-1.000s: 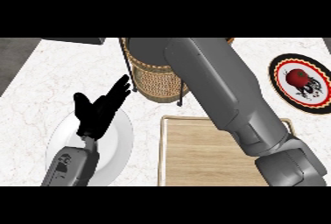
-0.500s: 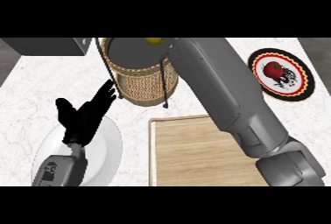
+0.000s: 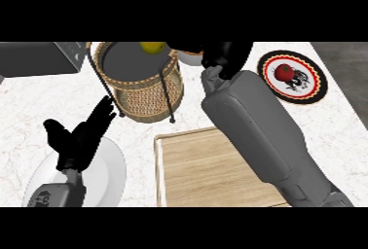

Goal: Pick the pear from the tray and place it in the tiered basket

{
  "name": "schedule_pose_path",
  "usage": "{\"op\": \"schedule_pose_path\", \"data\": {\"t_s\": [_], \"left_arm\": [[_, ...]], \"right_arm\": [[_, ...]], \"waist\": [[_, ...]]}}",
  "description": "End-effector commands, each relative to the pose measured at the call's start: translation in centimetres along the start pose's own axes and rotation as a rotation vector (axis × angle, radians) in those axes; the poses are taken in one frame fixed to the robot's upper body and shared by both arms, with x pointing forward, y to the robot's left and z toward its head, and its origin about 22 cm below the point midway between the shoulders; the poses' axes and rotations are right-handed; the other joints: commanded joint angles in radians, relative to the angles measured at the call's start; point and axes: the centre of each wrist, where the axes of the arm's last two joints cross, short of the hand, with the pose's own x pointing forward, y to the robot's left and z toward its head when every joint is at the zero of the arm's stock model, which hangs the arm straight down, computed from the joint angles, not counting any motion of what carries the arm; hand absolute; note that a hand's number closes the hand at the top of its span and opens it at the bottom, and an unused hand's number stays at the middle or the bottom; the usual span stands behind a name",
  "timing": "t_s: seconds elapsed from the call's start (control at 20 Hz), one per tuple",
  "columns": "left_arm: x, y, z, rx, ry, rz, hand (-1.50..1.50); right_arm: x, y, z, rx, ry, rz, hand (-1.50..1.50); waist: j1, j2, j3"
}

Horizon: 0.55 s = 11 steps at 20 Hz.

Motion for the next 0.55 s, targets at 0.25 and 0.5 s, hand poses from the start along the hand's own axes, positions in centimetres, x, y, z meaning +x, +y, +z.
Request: {"op": "schedule_pose_path", "data": {"t_s": [0.25,0.5], "left_arm": [[-0.2,1.1,0.7,0.06,0.026,0.014,0.0],[-1.7,0.5,1.6,0.058,0.025,0.021,0.0]], "right_arm": [[-2.4,-8.8,2.2,0.098,0.021,0.042,-1.5],[-4.5,-14.6,4.7,0.107,-0.014,0.036,-1.5]], "waist": [[-0.064,-0.012,0.0],[-0.065,-0.005,-0.002]]}}
